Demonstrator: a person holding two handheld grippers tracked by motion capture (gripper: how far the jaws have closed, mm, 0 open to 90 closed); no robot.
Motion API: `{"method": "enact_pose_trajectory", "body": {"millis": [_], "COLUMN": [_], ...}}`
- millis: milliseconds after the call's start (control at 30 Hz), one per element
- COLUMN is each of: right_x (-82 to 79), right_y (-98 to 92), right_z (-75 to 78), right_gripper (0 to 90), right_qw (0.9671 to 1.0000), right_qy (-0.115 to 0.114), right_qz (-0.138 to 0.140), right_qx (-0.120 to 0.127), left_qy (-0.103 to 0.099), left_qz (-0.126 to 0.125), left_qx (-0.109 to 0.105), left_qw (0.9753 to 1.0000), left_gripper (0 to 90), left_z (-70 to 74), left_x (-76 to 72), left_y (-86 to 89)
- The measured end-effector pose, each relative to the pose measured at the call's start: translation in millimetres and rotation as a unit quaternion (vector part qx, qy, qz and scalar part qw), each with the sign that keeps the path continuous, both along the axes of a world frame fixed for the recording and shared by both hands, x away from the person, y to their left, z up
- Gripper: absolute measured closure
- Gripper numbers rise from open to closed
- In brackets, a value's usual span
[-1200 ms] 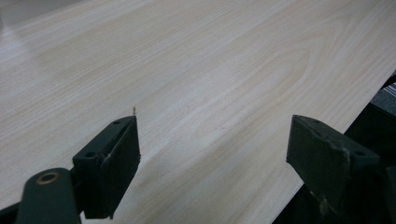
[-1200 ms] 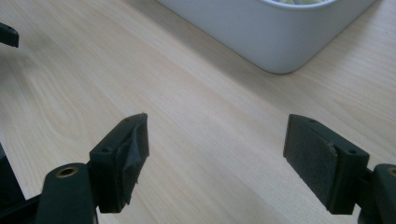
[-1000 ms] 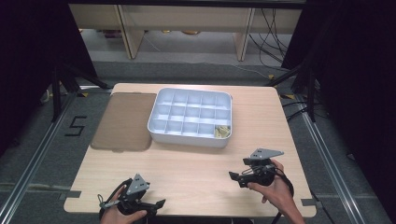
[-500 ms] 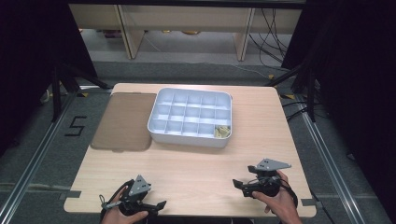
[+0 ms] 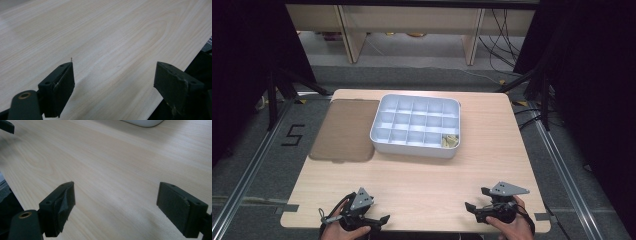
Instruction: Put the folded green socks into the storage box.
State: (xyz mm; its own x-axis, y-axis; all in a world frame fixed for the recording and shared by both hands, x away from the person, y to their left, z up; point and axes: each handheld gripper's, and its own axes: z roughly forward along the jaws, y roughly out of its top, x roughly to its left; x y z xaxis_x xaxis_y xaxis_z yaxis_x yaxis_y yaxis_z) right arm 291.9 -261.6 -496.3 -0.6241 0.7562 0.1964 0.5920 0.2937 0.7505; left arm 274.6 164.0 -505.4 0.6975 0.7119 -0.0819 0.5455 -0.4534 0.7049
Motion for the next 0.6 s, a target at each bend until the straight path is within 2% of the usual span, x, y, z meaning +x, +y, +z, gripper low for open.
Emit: {"method": "enact_pose_trajectory", "body": {"millis": [33, 67, 167, 200, 233, 300, 367, 400, 600], "right_x": [-1.4, -1.0, -3.6, -3.5, -5.1, -7.3, -7.7, -7.8, -8.0], "right_y": [1.0, -0.8, 0.0, 0.2, 0.4, 2.3, 1.9, 1.4, 1.6], "right_z": [-1.0, -0.4, -2.0, -3.3, -3.1, -4.2, -4.6, -4.0, -5.0], "right_gripper": [16.0, 16.0, 16.0, 16.0, 16.0, 16.0, 16.0, 16.0, 16.0], "right_qw": [1.0000, 0.9999, 0.9999, 0.9997, 0.9998, 0.9999, 0.9998, 0.9996, 0.9996], "right_qy": [0.000, -0.008, -0.008, -0.007, 0.001, 0.000, -0.006, 0.002, 0.001], "right_qz": [-0.003, 0.003, 0.012, 0.023, 0.020, 0.012, 0.017, 0.025, 0.024], "right_qx": [0.002, -0.008, -0.006, -0.007, -0.005, -0.012, -0.012, -0.011, -0.014], "left_qy": [0.000, 0.000, 0.000, 0.001, 0.000, -0.001, -0.003, -0.003, -0.001], "left_qz": [0.001, 0.001, -0.001, 0.000, -0.001, 0.000, 0.005, 0.005, 0.000], "left_qx": [-0.001, -0.001, 0.001, 0.000, 0.002, 0.002, 0.002, 0.002, 0.001], "left_qw": [1.0000, 1.0000, 1.0000, 1.0000, 1.0000, 1.0000, 1.0000, 1.0000, 1.0000], "left_gripper": [16.0, 16.0, 16.0, 16.0, 16.0, 16.0, 16.0, 16.0, 16.0], "left_z": [-0.2, -0.2, 0.3, 0.2, 0.3, 0.3, 0.5, 0.7, 0.3], "left_x": [0.1, 0.2, 0.0, -0.1, -0.1, -0.2, 0.0, 0.0, 0.2], "left_y": [0.1, 0.2, 0.1, -0.1, 0.0, 0.0, 0.1, 0.3, 0.0]}}
